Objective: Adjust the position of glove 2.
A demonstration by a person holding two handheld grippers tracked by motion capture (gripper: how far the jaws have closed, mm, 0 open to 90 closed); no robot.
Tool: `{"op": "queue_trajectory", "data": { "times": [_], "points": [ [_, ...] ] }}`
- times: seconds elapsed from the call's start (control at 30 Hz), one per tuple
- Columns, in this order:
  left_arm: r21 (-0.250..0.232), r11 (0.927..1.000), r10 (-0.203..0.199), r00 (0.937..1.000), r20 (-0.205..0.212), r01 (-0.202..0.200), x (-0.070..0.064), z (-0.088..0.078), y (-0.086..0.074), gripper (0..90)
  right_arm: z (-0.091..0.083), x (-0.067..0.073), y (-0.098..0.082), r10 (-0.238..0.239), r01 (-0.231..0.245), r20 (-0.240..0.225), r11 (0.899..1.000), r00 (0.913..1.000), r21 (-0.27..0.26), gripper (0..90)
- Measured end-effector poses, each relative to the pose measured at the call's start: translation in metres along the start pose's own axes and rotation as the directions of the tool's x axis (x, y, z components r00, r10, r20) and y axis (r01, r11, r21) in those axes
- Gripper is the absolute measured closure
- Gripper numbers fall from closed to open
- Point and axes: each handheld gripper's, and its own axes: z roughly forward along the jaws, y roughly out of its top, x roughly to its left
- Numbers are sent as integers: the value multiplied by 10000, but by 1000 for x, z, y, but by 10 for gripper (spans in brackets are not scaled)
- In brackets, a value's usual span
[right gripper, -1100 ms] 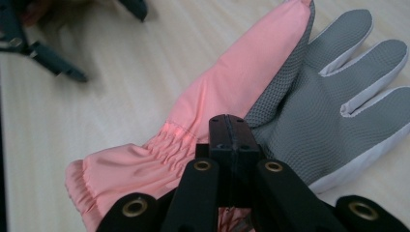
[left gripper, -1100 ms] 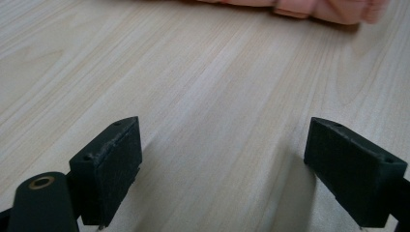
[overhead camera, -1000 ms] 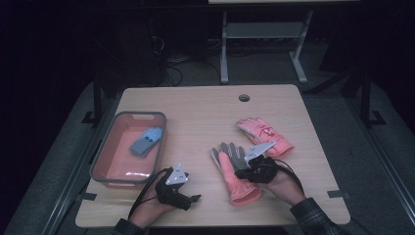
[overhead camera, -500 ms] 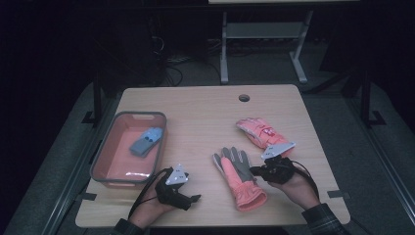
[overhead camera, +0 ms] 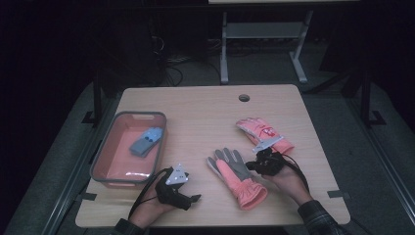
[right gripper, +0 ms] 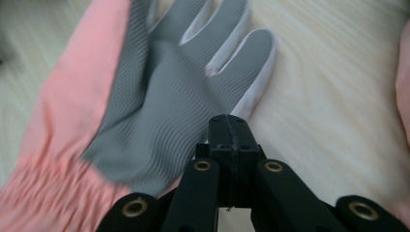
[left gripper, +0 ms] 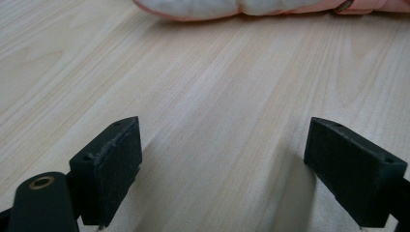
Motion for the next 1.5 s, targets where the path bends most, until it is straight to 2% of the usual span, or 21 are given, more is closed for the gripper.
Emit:
{"op": "queue_trajectory", "data": {
  "times": [0.17, 0.33, 0.43, 0.53, 0.6, 0.67, 0.7, 0.77, 0.8, 0.83, 0.9, 0.93, 0.97, 1.03, 1.07, 1.1, 1.13, 1.17, 1.2, 1.33, 1.5],
  "points": [
    [-12, 10000, -4, 10000, 1, 4, 0, 0, 0, 126, 14, -1, 15, -145, 145, -178, 9999, 9997, -22, 900],
    [-7, 10000, 8, 10000, 4, -8, 0, 0, 0, 126, 28, 9, 29, -475, 476, -390, 9989, 9981, 25, 900],
    [-7, 10000, 7, 10000, 4, -7, 0, 0, 0, 126, 29, 11, 30, -574, 575, -401, 9983, 9975, 15, 900],
    [-8, 10000, 2, 10000, 2, -2, 0, 0, 0, 126, 20, 8, 29, -530, 525, -338, 9985, 9980, -165, 899],
    [-9, 10000, -10, 10000, 2, 10, 0, 0, 0, 126, 10, 1, 29, -393, 384, -285, 9988, 9988, -316, 869],
    [-11, 10000, -23, 10000, 3, 23, 0, 0, 0, 126, -6, -13, 27, -101, 94, -117, 9984, 9999, -561, 832],
    [-15, 10000, -29, 10000, 4, 29, 0, 0, 0, 126, -6, -13, 27, -101, 94, -117, 9984, 9999, -561, 832],
    [-7, 10000, -32, 10000, 8, 33, 0, 0, 0, 126, -16, -24, 24, 45, -41, 49, 9969, 10000, -784, 807],
    [-9, 10000, -53, 10000, 27, 53, 0, 0, 0, 126, -26, -34, 22, 321, -294, 261, 9948, 9991, -974, 786],
    [-16, 10000, -33, 10000, 5, 33, 0, 1, 0, 126, -26, -34, 22, 321, -294, 261, 9948, 9991, -974, 786],
    [-13, 10000, -34, 10000, 6, 34, 0, 1, 0, 126, -38, -52, 21, 610, -535, 556, 9904, 9966, -1275, 762],
    [-13, 10000, -34, 10000, 6, 34, 0, 1, 0, 126, -38, -52, 21, 610, -535, 556, 9904, 9966, -1275, 762],
    [-16, 10000, -33, 10000, 4, 33, 0, 1, 0, 126, -42, -64, 20, 779, -679, 683, 9881, 9946, -1377, 741],
    [-13, 10000, -27, 10000, 3, 27, 0, 1, 0, 126, -43, -76, 20, 844, -723, 835, 9877, 9929, -1388, 722],
    [-15, 10000, -23, 10000, 4, 23, 0, 1, 0, 126, -43, -76, 20, 844, -723, 835, 9877, 9929, -1388, 722],
    [-15, 10000, -21, 10000, -2, 21, 0, 1, 0, 126, -42, -87, 20, 1005, -879, 892, 9869, 9909, -1353, 697],
    [-15, 10000, -21, 10000, -2, 21, 0, 1, 0, 126, -42, -87, 20, 1005, -879, 892, 9869, 9909, -1353, 697],
    [-13, 10000, -20, 10000, -5, 20, 0, 1, 1, 126, -39, -96, 21, 1025, -906, 971, 9886, 9900, -1205, 678],
    [-13, 10000, -20, 10000, -5, 20, 0, 1, 1, 126, -39, -96, 21, 1025, -906, 971, 9886, 9900, -1205, 678],
    [-15, 10000, -28, 10000, -8, 28, 0, 1, 1, 126, -28, -113, 23, 1304, -1218, 871, 9877, 9876, -975, 650],
    [-16, 10000, -28, 10000, -9, 28, 0, 1, 1, 126, -18, -117, 21, 1328, -1272, 898, 9897, 9871, -660, 584]
  ]
}}
